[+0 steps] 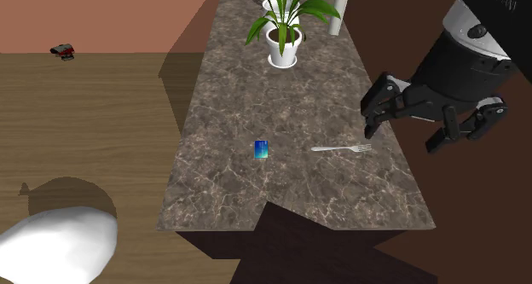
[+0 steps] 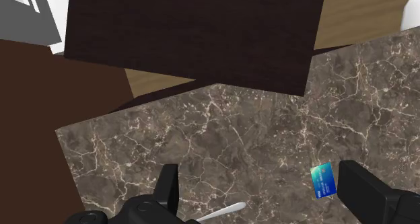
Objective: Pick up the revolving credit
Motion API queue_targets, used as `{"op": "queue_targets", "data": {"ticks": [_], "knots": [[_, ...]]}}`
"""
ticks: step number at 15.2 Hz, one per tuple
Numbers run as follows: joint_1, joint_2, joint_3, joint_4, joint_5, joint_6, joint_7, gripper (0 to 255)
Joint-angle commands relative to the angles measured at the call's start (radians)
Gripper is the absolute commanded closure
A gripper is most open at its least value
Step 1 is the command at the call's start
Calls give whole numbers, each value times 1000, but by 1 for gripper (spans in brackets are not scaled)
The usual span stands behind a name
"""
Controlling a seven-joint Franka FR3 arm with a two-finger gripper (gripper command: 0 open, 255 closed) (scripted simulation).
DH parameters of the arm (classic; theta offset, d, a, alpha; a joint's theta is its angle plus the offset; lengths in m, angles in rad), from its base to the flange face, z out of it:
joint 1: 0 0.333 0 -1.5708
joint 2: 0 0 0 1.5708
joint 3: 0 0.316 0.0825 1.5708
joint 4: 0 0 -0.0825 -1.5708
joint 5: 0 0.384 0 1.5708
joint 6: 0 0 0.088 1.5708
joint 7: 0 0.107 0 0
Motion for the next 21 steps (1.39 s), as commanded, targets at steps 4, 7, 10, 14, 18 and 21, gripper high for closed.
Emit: {"op": "queue_targets", "data": {"ticks": [4,7,10,14,18,21], "knots": [[19,41,42,-51,26,89,21,0],[37,95,84,-91,50,181,42,0],[55,161,128,-120,71,274,63,0],[76,270,186,-140,92,401,92,0],[92,400,244,-139,99,525,127,0],[100,508,286,-125,90,616,159,0]]}}
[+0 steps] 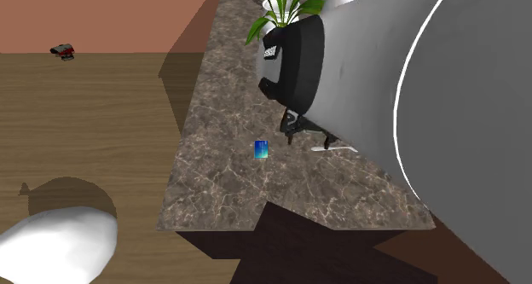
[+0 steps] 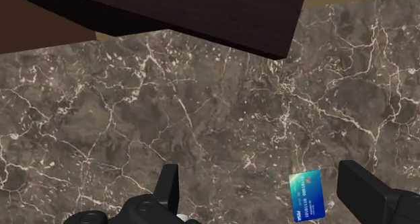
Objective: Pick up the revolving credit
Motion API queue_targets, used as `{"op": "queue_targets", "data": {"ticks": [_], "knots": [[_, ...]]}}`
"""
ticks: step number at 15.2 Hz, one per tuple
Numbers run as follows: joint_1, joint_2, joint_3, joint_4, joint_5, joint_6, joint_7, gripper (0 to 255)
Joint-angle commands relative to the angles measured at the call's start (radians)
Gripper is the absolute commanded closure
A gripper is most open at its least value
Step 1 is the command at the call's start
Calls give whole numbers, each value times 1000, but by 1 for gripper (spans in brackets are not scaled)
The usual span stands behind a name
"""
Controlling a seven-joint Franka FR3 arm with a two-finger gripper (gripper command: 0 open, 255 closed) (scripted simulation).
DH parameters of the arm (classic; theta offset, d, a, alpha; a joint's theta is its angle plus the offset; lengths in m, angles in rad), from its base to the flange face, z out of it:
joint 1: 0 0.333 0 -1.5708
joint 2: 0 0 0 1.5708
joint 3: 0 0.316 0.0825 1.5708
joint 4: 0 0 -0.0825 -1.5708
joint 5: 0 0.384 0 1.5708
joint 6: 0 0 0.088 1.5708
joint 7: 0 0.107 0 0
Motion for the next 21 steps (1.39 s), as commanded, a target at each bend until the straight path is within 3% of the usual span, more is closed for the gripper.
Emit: {"op": "queue_targets", "data": {"ticks": [1,5,10,17,21], "knots": [[6,82,31,16,-10,65,27,0],[14,243,78,58,-57,173,88,0],[39,456,107,140,-166,282,189,0],[137,749,71,307,-333,369,324,0],[199,884,39,408,-389,388,367,0]]}}
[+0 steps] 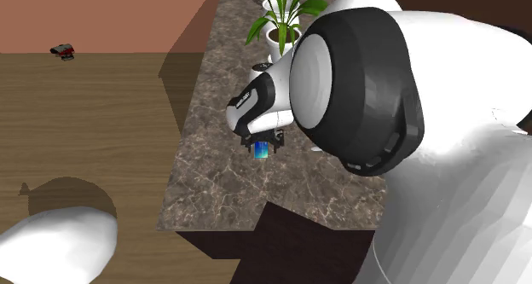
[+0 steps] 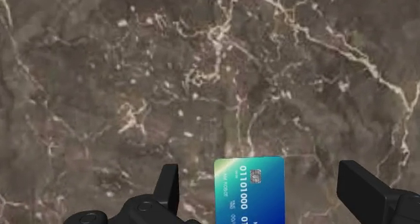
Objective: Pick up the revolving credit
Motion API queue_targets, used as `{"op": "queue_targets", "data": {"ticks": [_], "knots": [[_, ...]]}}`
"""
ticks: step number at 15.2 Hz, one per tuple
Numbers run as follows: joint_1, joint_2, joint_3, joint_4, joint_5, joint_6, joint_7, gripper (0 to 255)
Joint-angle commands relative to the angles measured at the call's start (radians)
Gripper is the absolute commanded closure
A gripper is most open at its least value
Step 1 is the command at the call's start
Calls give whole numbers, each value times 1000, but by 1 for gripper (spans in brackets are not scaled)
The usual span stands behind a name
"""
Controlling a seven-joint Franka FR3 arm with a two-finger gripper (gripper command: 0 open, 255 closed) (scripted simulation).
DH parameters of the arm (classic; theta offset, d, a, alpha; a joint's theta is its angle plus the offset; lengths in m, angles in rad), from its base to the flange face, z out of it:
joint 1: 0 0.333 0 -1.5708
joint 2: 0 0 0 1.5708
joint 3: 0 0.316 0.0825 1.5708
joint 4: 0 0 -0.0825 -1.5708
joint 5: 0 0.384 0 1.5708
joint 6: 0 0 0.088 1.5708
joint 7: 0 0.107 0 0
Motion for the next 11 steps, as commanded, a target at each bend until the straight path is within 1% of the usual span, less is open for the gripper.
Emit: {"op": "queue_targets", "data": {"ticks": [1,7,9,10,11], "knots": [[17,36,-10,23,-15,11,12,0],[42,118,-42,46,-47,69,30,0],[42,118,-42,46,-47,69,30,0],[42,120,-42,47,-48,69,30,255],[42,120,-43,47,-48,70,30,255]]}}
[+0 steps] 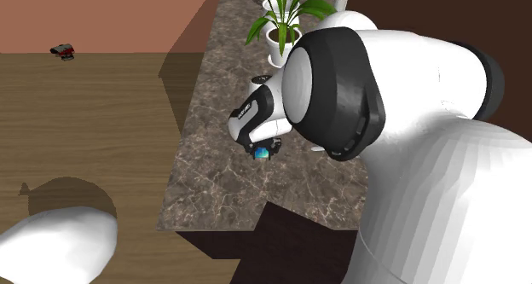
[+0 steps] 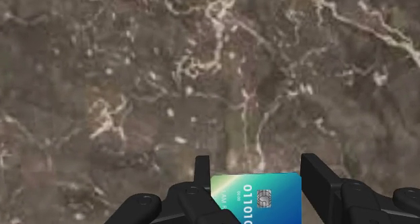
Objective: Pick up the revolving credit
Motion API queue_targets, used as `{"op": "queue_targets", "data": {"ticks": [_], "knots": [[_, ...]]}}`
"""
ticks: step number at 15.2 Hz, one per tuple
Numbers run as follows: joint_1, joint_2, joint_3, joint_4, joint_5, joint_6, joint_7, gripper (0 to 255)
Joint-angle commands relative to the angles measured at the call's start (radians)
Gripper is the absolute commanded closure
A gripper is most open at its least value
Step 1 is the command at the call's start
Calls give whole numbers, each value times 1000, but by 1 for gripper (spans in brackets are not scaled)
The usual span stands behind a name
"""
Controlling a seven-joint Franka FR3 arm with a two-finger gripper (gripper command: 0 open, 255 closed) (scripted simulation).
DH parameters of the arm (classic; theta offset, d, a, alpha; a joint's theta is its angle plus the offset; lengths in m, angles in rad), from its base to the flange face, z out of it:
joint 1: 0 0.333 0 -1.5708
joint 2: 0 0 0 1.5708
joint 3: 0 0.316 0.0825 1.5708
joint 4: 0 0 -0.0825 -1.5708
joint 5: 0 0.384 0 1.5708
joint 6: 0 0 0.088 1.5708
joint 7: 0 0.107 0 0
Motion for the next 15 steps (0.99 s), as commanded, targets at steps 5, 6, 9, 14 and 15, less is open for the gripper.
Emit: {"op": "queue_targets", "data": {"ticks": [5,6,9,14,15], "knots": [[3,9,0,3,-1,6,0,255],[3,10,0,3,-1,6,0,255],[-3,-9,7,-6,5,-3,-3,255],[-21,-71,31,-23,29,-47,-16,255],[-25,-83,36,-26,34,-56,-19,255]]}}
